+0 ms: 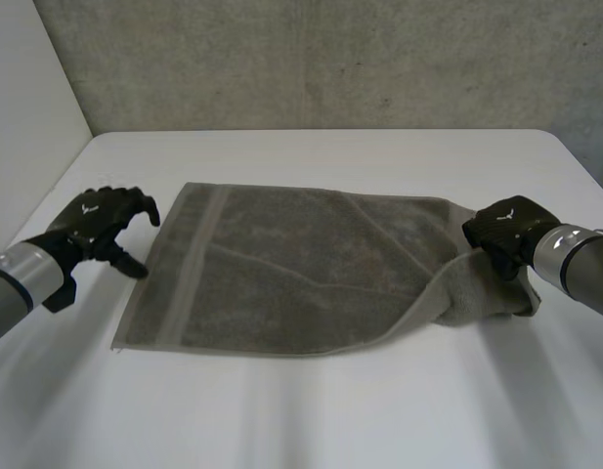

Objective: Fold the towel.

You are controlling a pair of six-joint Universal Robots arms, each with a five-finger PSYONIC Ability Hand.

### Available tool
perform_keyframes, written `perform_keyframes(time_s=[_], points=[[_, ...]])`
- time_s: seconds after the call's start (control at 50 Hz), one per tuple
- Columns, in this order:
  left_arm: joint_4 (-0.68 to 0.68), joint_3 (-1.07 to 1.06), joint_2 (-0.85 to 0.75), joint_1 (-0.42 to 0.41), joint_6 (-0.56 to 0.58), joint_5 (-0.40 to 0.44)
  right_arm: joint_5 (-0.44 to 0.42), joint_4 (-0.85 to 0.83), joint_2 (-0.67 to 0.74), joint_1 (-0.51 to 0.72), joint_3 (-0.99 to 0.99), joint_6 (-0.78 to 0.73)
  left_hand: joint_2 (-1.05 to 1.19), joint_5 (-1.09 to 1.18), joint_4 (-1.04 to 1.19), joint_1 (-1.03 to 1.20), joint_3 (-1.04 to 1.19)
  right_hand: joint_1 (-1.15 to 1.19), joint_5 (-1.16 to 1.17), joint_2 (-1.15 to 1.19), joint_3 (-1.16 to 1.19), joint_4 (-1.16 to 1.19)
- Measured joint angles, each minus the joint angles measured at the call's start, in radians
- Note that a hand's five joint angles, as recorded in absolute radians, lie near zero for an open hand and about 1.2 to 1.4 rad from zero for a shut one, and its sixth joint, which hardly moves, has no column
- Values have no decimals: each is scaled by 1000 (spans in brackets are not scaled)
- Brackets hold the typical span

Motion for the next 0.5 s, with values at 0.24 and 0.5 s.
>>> perform_keyframes(time_s=[0.24,0.5], points=[[-31,-211,50,87,277,25,-17,-89,-4,-8,77,9,-6,-11,-8,-5,-8,0,0,0,0,0],[-16,-273,8,85,401,54,-16,-108,-1,-8,103,9,-6,-9,-8,-5,-8,0,0,0,0,0]])
